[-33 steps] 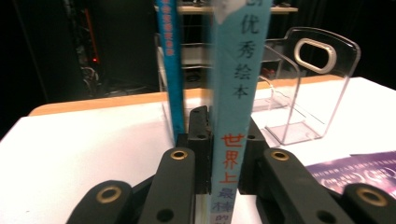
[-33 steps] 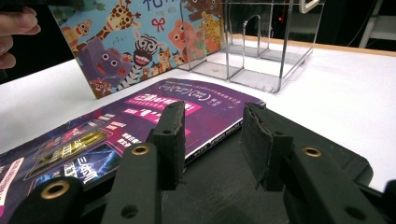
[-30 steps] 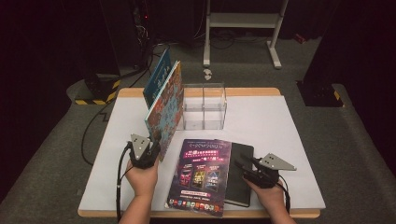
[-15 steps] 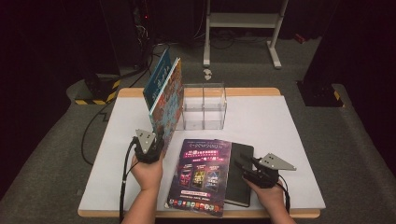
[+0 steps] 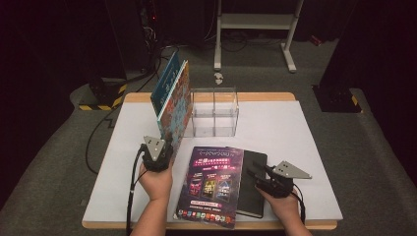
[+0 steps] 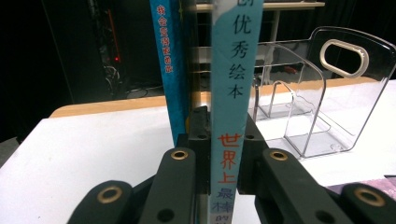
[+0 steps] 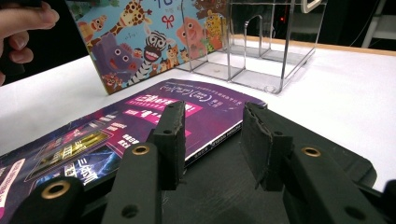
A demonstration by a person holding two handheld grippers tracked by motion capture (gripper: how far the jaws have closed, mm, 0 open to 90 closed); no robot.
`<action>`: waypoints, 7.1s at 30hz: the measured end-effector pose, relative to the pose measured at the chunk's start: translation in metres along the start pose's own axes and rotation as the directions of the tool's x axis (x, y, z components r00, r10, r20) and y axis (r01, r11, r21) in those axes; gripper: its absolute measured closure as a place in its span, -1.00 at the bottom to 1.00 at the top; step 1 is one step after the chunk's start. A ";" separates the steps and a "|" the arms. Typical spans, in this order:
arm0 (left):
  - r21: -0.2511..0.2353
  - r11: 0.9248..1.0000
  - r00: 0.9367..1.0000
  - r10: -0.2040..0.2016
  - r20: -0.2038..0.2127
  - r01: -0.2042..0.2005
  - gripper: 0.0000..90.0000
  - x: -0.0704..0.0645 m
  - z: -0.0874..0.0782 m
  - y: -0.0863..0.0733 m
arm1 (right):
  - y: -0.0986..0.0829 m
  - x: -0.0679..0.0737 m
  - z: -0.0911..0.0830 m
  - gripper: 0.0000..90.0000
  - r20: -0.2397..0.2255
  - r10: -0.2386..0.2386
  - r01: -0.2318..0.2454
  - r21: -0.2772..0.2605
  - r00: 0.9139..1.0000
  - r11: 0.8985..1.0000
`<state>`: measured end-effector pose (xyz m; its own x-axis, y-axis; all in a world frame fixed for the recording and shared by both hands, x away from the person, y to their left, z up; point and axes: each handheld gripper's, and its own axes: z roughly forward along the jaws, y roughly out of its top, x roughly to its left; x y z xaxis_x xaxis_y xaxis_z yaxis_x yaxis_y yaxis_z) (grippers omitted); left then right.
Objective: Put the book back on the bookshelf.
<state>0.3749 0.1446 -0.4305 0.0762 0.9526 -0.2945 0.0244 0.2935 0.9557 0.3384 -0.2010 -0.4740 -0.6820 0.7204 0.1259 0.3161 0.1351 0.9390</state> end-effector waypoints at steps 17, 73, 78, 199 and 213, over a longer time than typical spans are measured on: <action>-0.011 1.000 1.000 -0.028 0.003 0.028 0.78 0.007 -0.001 0.000 | -0.001 0.003 0.002 0.33 -0.005 -0.013 0.013 0.006 1.000 1.000; 0.196 0.976 0.980 -0.126 0.155 0.094 0.82 0.045 -0.038 -0.023 | -0.003 0.004 0.004 0.30 0.006 -0.026 0.025 0.027 1.000 0.999; 0.197 0.974 0.979 -0.140 0.149 0.110 0.75 0.046 -0.038 -0.024 | -0.003 0.005 0.004 0.30 0.006 -0.025 0.025 0.024 1.000 0.999; 0.573 0.820 0.840 -0.296 0.454 -0.021 -0.56 -0.060 -0.069 -0.085 | -0.023 -0.017 -0.010 -0.69 0.175 0.179 -0.208 0.170 0.968 0.963; 0.592 0.805 0.838 -0.312 0.448 -0.017 -0.60 -0.065 -0.061 -0.086 | -0.013 -0.025 0.001 -0.69 0.180 0.184 -0.222 0.214 0.966 0.951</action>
<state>0.3067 0.0622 -0.4940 0.5026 0.6711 -0.5450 0.6089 0.1727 0.7742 0.3519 -0.2203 -0.4896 -0.4818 0.8436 0.2372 0.5932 0.1147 0.7968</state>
